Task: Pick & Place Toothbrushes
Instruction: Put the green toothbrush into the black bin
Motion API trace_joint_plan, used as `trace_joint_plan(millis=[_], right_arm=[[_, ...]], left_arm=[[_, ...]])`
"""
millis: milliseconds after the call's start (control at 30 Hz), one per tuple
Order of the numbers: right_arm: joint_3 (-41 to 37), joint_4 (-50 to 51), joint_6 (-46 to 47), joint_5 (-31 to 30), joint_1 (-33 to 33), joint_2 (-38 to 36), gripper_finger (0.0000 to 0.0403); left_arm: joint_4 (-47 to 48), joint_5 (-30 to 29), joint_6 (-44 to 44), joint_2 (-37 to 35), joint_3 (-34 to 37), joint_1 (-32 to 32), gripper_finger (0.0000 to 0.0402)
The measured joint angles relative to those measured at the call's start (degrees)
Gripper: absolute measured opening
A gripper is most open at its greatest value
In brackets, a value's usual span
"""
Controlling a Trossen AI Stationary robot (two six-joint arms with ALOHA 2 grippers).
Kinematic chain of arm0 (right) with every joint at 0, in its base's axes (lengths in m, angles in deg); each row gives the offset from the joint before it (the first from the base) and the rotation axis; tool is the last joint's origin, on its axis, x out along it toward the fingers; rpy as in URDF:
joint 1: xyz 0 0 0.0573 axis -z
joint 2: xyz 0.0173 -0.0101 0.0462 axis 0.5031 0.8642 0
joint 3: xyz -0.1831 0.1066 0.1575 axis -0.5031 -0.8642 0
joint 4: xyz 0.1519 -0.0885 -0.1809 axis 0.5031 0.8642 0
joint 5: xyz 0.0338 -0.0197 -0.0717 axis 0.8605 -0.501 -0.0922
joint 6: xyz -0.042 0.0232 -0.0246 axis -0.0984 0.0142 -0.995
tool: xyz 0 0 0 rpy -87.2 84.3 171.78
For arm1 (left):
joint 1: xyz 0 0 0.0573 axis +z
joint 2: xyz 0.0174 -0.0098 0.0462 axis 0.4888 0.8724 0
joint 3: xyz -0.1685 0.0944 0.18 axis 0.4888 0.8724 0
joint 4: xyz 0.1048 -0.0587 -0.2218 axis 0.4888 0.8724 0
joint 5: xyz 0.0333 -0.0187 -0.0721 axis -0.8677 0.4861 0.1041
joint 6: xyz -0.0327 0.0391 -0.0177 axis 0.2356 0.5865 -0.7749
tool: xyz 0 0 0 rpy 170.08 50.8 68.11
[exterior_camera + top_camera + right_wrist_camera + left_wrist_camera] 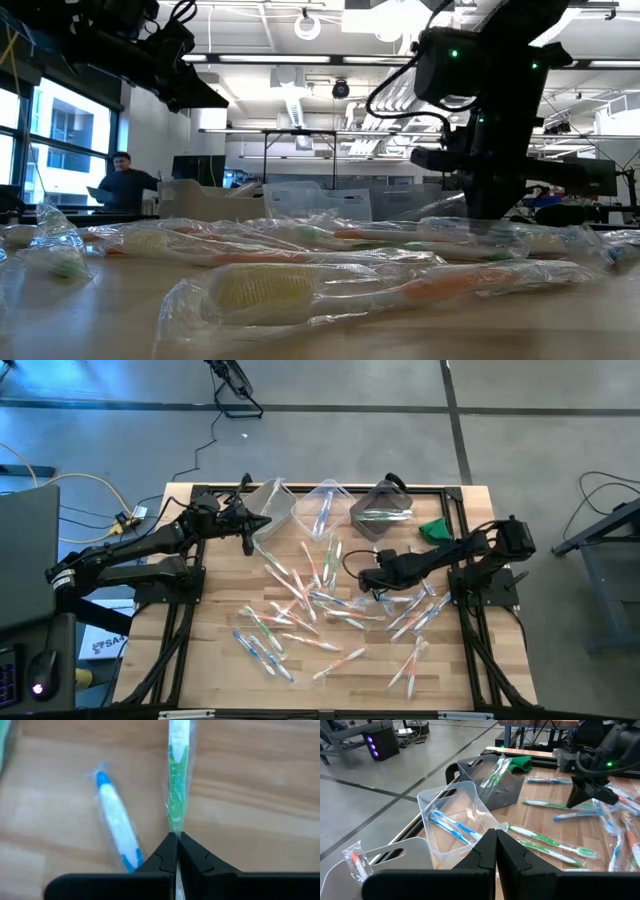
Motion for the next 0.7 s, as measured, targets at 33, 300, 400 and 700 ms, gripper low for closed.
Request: trace_joint_plan(millis=[33,300,400,700], right_arm=[[0.3,0.1,-0.1,-0.1,-0.4,0.0,0.0000],[1.7,0.2,-3.6,-4.1,-1.5,-1.7,0.0001],[1.8,-0.3,-4.4,-5.6,-1.5,-3.3,0.0001],[1.8,-1.3,-7.8,-7.4,-1.9,-9.3,0.0002]], left_arm=[[0.0,0.0,0.0,0.0,0.0,0.0,0.0000],[-0.1,0.2,0.0,0.0,0.0,0.0,0.0000],[0.0,0.2,0.0,0.0,0.0,0.0,0.0000],[0.0,0.1,0.1,0.0,0.0,0.0,0.0000]])
